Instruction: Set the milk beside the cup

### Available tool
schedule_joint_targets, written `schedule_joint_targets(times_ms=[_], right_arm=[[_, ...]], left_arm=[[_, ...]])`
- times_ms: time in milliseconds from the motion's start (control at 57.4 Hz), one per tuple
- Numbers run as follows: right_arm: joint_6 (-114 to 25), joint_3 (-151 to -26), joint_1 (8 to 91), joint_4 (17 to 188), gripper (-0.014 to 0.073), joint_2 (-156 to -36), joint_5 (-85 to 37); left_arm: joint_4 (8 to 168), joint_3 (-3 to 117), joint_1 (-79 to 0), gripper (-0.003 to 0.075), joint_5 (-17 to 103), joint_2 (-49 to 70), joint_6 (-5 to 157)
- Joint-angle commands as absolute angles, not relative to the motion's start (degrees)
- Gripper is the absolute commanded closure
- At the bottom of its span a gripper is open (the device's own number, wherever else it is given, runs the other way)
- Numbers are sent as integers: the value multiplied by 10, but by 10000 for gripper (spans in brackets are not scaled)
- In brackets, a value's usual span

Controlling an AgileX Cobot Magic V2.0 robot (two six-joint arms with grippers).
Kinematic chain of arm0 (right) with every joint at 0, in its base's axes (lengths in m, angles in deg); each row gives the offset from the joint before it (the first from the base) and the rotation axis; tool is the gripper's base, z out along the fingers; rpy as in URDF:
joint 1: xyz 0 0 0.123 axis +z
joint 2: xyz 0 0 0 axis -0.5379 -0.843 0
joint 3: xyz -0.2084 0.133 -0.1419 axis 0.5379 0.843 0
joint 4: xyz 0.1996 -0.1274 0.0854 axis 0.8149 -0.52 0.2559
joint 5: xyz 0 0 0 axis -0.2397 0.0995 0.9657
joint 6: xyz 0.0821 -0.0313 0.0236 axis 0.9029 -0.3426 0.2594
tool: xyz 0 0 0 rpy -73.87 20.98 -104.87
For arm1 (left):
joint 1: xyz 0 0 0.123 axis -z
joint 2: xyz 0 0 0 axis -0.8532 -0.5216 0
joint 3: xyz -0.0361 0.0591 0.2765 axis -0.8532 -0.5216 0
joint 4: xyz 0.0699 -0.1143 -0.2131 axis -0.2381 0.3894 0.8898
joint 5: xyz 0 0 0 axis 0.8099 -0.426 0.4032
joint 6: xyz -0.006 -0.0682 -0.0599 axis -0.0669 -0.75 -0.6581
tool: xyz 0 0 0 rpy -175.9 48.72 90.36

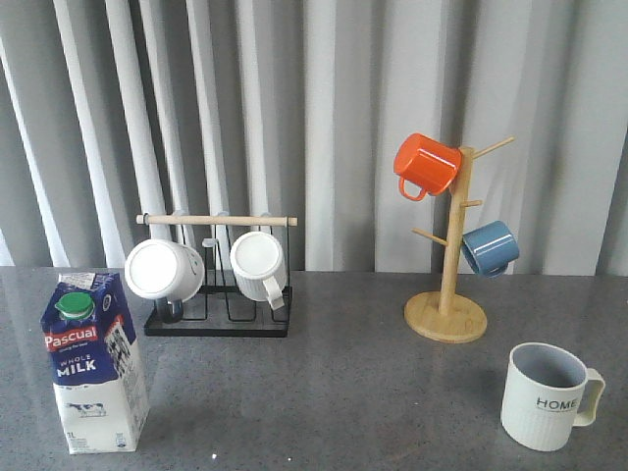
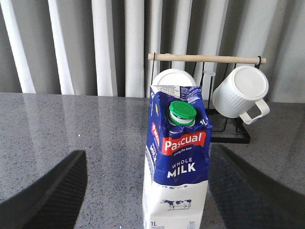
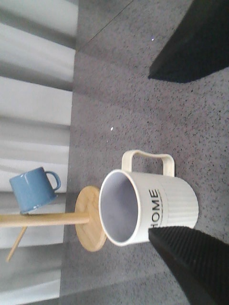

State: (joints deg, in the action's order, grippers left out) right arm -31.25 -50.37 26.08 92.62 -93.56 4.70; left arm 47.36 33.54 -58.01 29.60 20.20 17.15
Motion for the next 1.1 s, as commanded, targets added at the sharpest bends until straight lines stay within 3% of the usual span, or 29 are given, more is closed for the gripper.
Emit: schedule_joint_targets(times_ms=[0,261,680,1080], right_arm=[[-206,-517,223,835,10,-966,125],[-98,-517,147,602,11,-1120,299],[-153,-520,94,644,11,-1279,497],[-171,-560,94,622,11,-1352,547]], left_arm=[[478,356,-580,197,254,202,167],[478,356,-580,197,254,202,167],[478,356,-580,197,254,202,167],[478,356,-580,197,254,202,167]])
